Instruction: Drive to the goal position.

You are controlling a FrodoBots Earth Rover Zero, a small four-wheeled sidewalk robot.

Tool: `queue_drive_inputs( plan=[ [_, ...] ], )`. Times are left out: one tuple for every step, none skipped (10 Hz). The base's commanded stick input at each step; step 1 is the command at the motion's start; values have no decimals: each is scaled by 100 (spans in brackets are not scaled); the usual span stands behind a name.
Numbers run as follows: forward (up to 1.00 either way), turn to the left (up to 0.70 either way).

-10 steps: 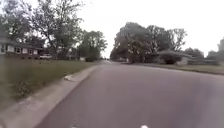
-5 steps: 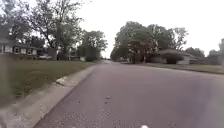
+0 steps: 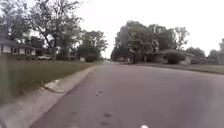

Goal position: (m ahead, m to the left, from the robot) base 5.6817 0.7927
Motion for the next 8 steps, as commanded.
queue_drive_inputs(
  plan=[
    [100,0],
    [100,0],
    [100,0],
    [100,0],
    [100,0],
    [100,0],
    [100,0],
    [100,0]
  ],
)
